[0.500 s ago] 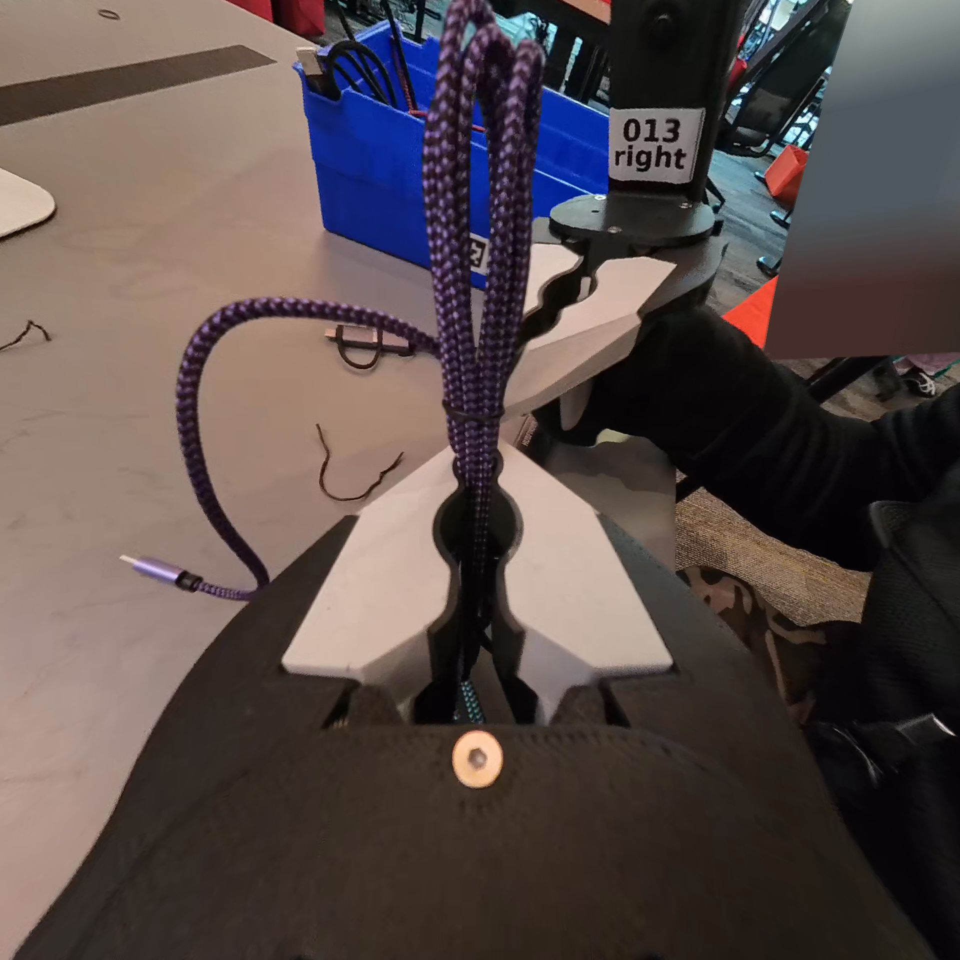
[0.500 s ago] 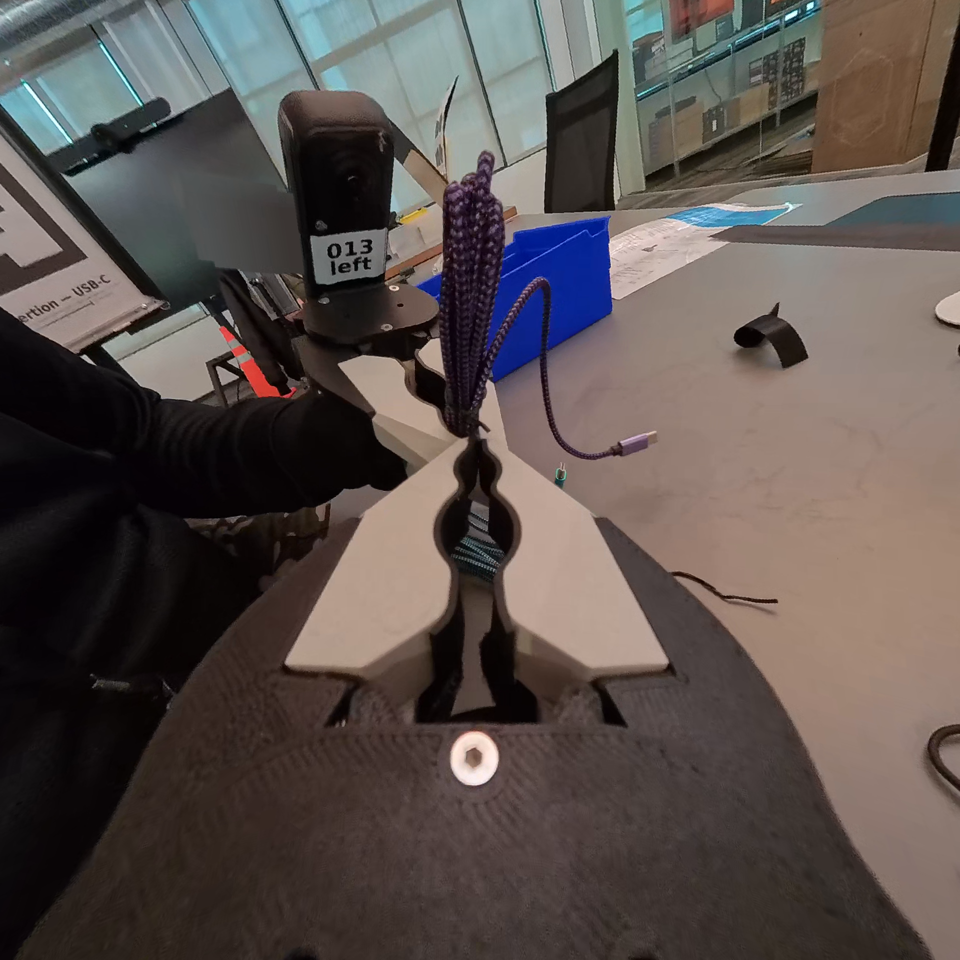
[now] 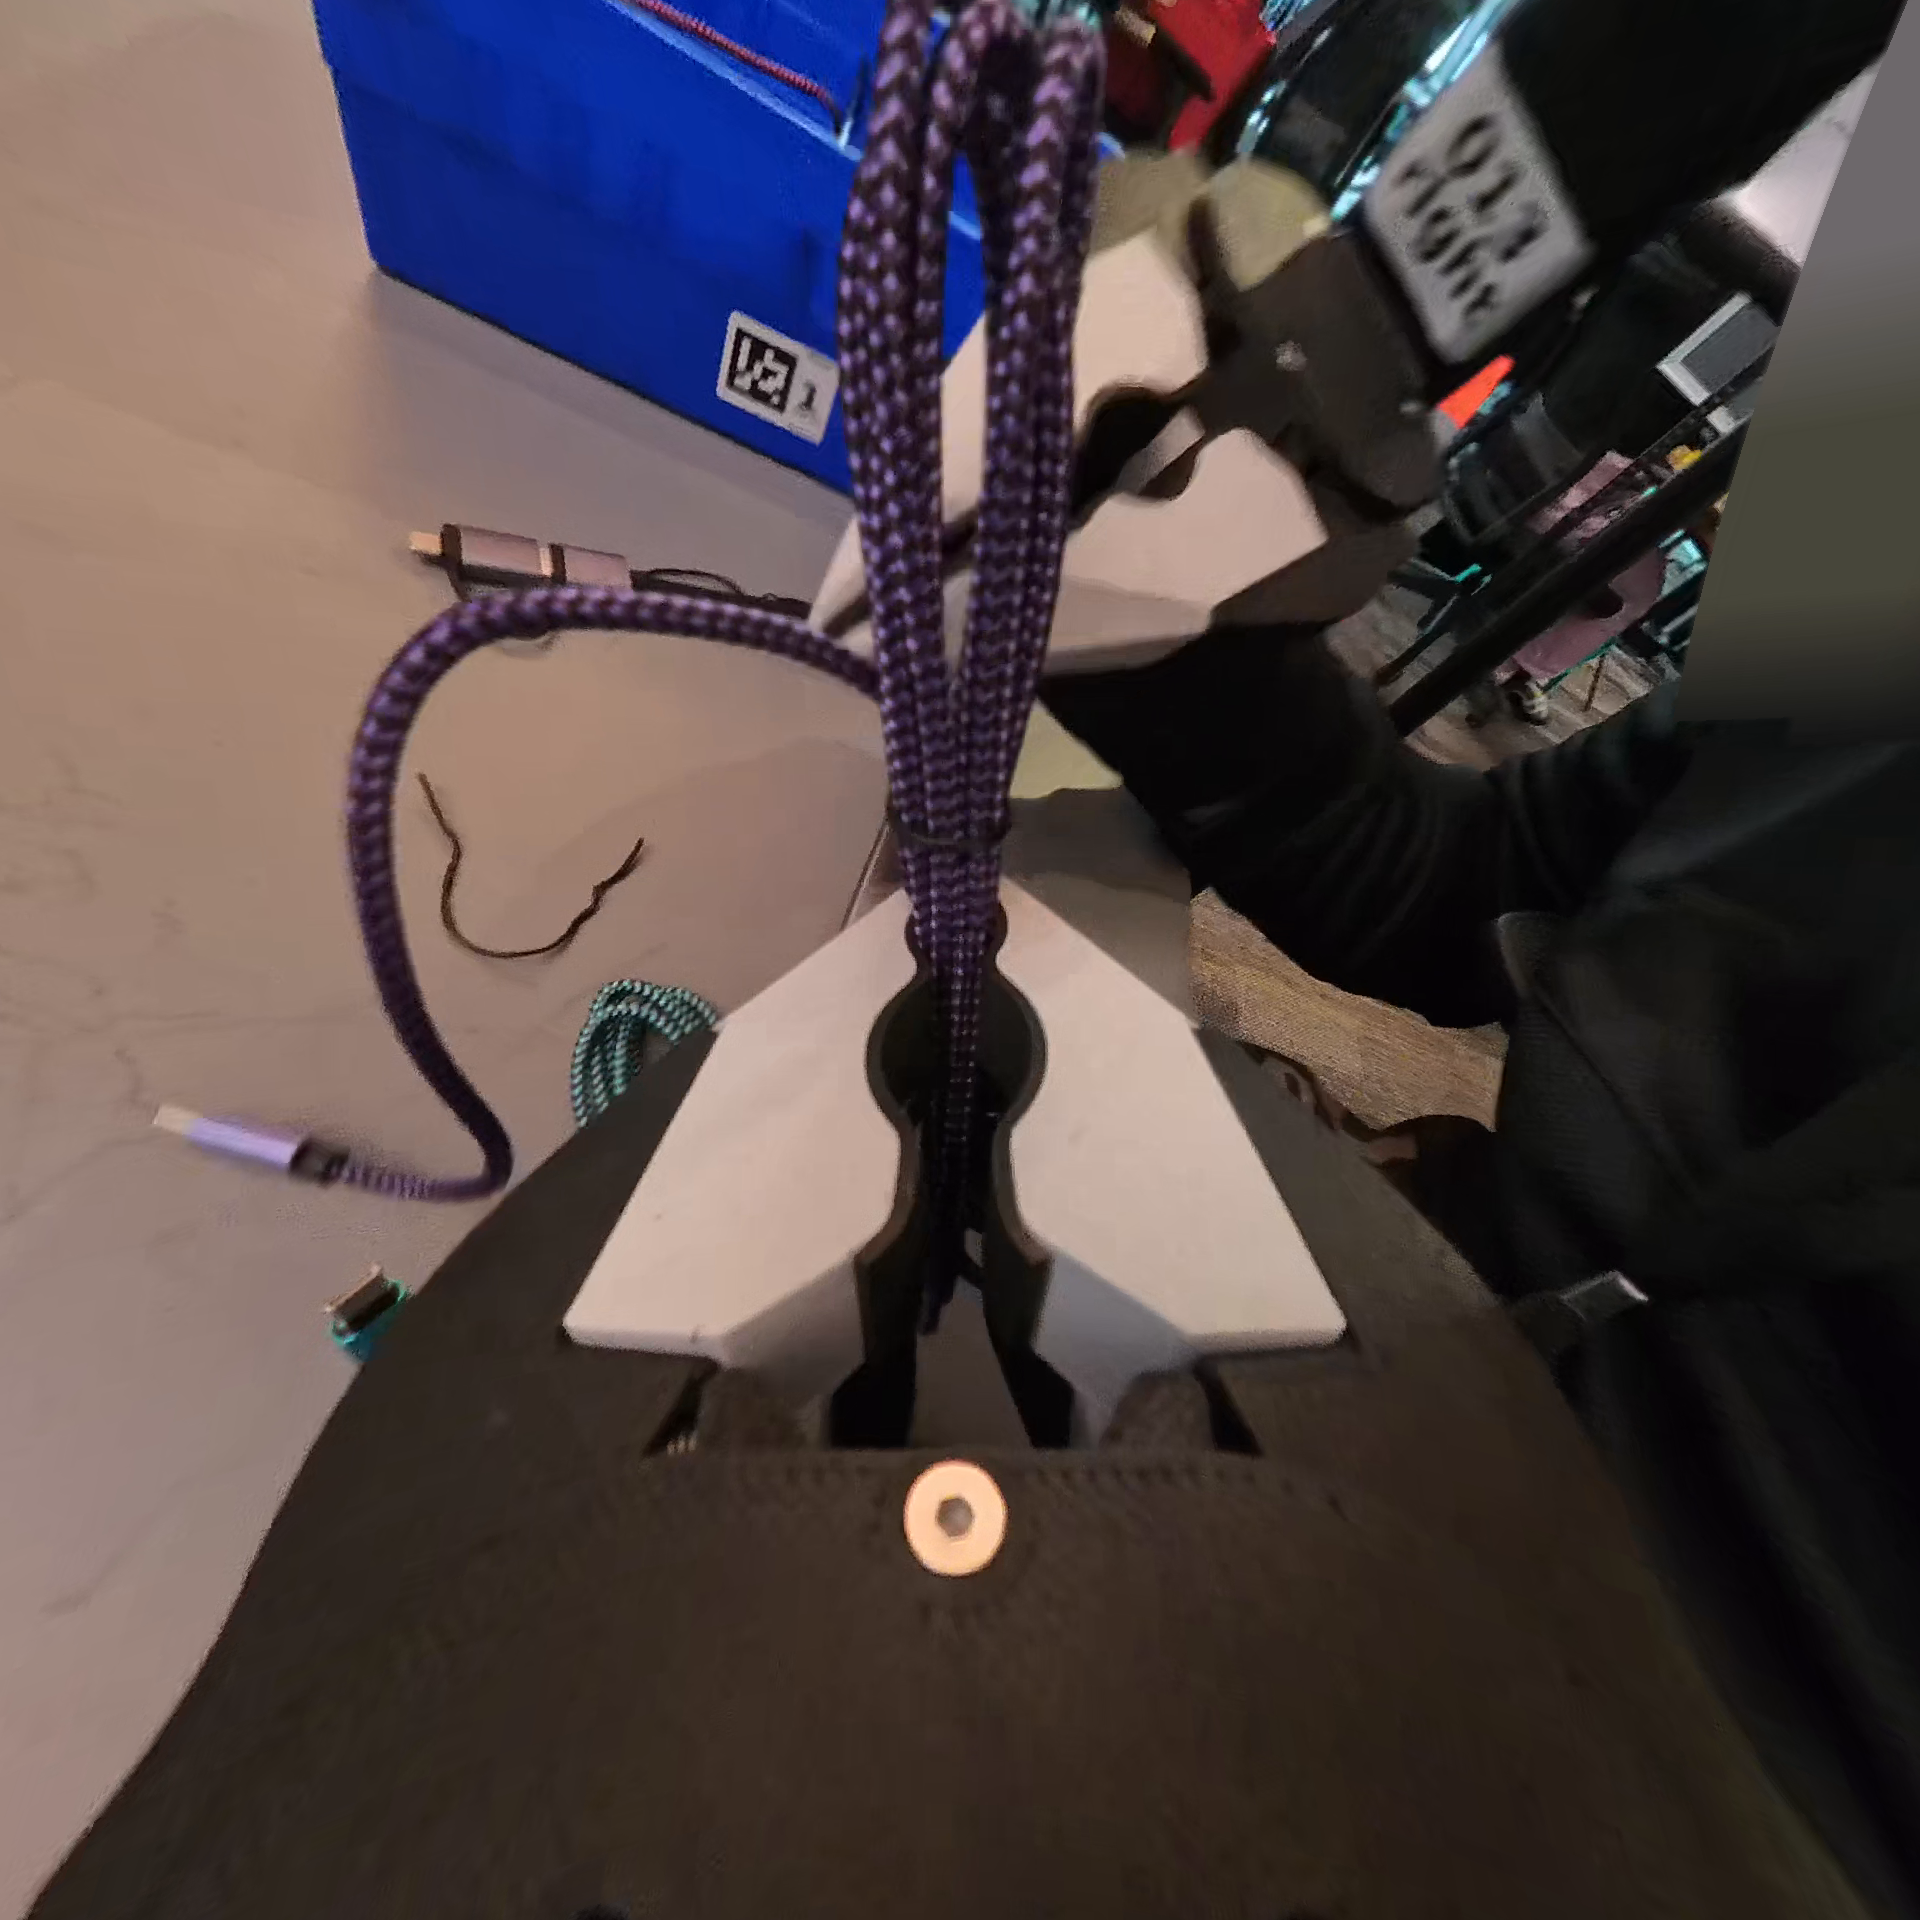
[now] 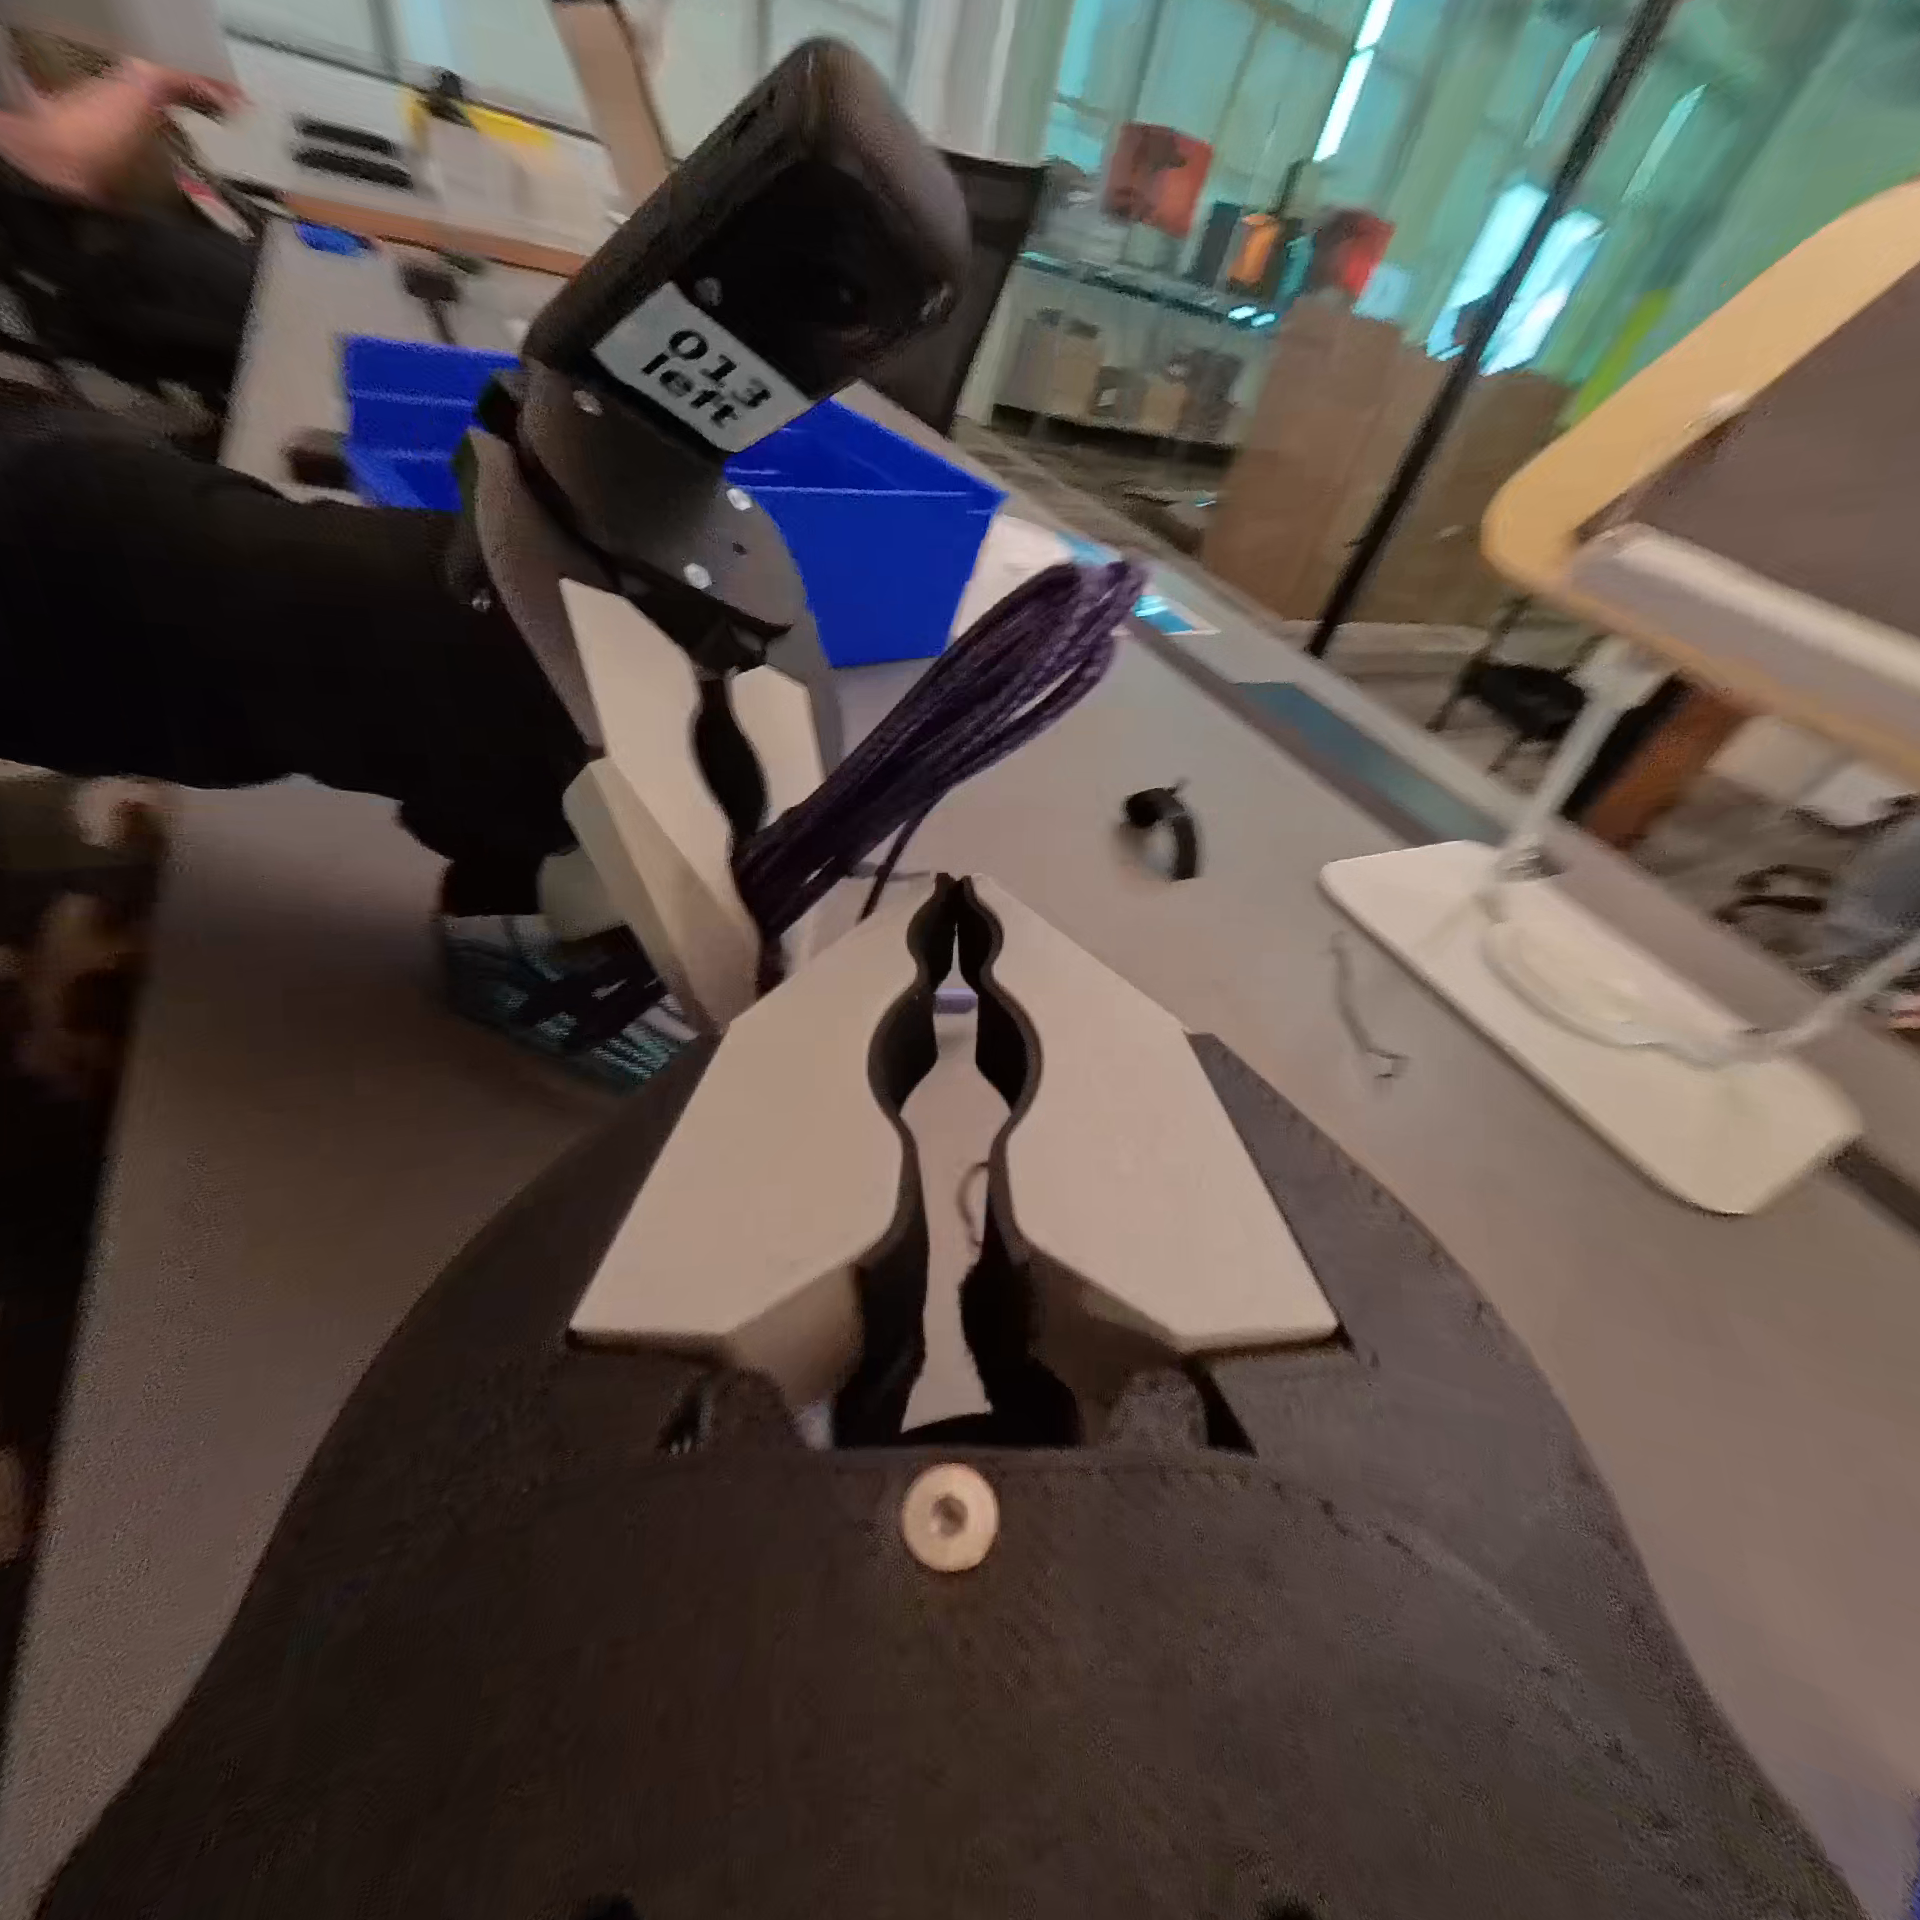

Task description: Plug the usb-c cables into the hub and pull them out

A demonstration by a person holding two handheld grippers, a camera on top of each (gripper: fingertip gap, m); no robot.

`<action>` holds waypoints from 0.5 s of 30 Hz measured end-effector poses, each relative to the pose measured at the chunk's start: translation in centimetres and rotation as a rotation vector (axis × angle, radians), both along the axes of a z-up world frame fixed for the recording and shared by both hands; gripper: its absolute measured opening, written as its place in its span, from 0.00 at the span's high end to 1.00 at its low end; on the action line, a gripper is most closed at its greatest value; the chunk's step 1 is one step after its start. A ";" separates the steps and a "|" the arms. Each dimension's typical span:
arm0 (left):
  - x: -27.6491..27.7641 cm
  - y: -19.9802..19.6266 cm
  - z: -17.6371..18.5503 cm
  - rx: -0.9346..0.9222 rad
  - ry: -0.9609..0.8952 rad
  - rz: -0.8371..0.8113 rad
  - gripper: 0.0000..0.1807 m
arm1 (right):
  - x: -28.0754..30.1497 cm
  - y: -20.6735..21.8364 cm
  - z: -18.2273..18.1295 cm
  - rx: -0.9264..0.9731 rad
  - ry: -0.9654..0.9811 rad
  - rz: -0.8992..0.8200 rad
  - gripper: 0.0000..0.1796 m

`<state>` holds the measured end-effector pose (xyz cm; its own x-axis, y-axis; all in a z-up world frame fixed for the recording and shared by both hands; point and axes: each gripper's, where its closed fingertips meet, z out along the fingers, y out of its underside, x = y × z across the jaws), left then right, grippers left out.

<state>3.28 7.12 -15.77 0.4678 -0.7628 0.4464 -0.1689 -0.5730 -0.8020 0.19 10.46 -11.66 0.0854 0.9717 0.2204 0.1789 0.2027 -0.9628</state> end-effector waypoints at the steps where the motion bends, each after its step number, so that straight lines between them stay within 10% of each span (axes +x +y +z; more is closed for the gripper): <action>1: -0.3 0.2 -0.6 -0.008 0.027 0.017 1.00 | 0.3 0.2 0.6 0.038 0.016 -0.021 1.00; 15: -0.9 0.7 0.2 -0.098 -0.183 0.047 1.00 | 0.0 -0.7 -0.4 -0.362 0.067 0.149 0.90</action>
